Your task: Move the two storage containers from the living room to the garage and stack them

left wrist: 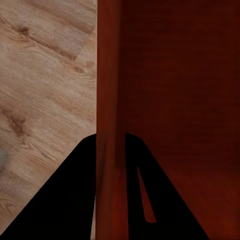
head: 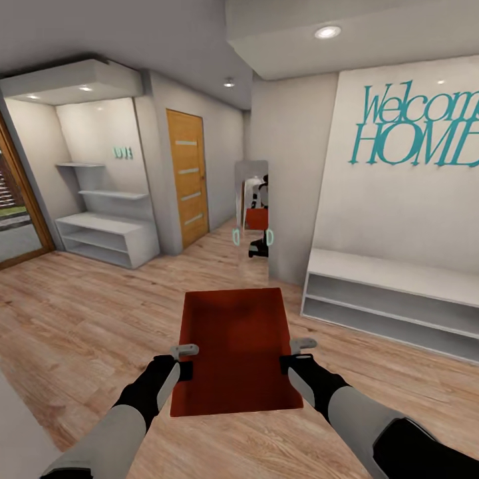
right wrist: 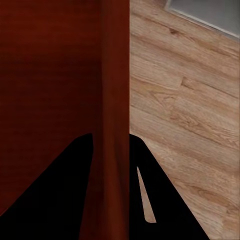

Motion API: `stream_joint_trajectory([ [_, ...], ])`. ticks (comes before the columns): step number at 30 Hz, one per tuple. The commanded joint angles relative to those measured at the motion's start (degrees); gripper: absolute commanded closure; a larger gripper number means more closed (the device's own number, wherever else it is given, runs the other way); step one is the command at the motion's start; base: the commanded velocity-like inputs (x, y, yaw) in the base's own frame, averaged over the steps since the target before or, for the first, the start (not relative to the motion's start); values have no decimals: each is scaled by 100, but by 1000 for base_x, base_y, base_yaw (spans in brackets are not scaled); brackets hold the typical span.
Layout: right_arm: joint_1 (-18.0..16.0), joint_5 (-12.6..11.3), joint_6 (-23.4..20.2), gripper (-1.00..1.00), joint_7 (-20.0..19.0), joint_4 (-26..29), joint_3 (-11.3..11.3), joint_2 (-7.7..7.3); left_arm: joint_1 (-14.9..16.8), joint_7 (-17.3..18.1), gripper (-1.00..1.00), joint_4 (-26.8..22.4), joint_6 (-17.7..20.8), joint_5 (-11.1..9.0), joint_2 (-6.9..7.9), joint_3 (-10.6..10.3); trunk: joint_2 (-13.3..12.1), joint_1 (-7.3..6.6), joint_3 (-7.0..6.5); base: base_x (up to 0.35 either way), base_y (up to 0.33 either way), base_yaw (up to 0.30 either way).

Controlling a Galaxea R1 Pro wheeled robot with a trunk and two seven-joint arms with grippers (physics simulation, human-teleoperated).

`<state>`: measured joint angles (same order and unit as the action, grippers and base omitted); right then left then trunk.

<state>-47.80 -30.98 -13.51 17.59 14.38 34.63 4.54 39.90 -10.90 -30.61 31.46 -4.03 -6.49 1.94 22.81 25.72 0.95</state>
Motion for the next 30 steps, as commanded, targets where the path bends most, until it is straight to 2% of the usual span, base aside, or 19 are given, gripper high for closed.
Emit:
stream_joint_trajectory([
  [1,-5,-57,-18,100,25,144,71,-3,1,-62,100,-3,62,184,-1,43,11,7,10,323,0,0],
  [18,-3,-57,-17,100,25,144,71,-9,1,-62,100,2,62,184,-1,43,11,7,10,323,0,2],
  [30,-3,-57,-20,100,25,144,71,-7,1,-70,100,2,62,184,-1,42,11,7,10,323,0,238],
])
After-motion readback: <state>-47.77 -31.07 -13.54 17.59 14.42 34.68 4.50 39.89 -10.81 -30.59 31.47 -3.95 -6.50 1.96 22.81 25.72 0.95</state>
